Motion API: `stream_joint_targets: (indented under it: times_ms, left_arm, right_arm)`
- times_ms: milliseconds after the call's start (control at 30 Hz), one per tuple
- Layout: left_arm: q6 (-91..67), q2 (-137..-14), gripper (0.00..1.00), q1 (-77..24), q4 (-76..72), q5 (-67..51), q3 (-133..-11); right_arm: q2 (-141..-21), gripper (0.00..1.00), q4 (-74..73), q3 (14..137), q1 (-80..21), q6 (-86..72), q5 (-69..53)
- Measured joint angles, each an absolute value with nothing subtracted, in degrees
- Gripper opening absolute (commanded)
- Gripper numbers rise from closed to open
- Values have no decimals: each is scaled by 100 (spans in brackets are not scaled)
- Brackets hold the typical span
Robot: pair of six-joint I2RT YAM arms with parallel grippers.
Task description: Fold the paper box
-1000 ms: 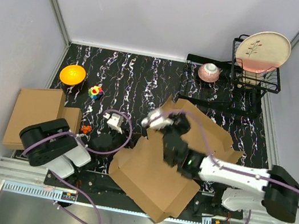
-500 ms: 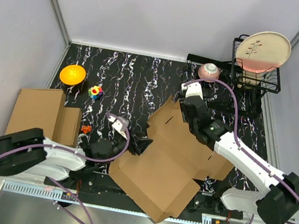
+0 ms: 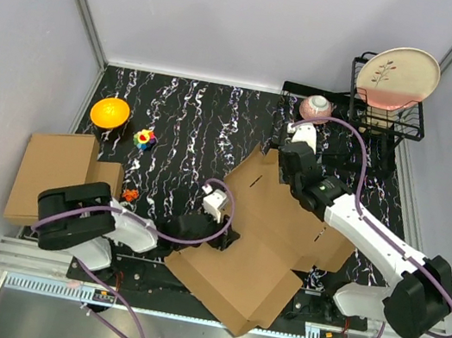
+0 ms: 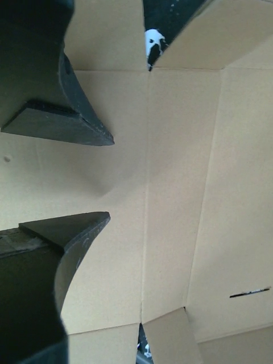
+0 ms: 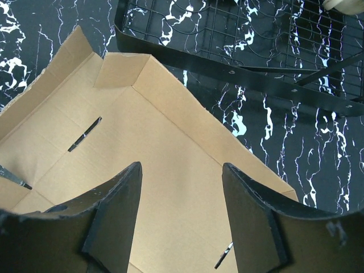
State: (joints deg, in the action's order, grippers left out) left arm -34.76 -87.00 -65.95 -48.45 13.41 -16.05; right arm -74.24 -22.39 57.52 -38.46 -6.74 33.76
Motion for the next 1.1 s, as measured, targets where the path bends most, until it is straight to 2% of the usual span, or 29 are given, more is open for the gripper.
stream_joint_targets:
  times_ms: [233, 700, 867, 1100]
  left_arm:
    - [-3435, -8263, 47, -6595, -2851, 1365, -2134]
    - [-4877, -7089, 46, -6598, -1629, 1632, -1625]
    - [-5004, -7157, 46, -6602, -1619, 1706, -1643]
    - [-5002, -7216, 46, -6611, -1651, 1723, -1658]
  right_arm:
    - [-7690, 65, -2217, 5787, -3811, -858, 3365]
    - [-7955, 70, -1955, 5787, -3699, -718, 3288]
    - [-7985, 71, -1546, 5800, -3623, 27, 2574]
    - [-8621, 68, -1063, 5961, -3140, 875, 886]
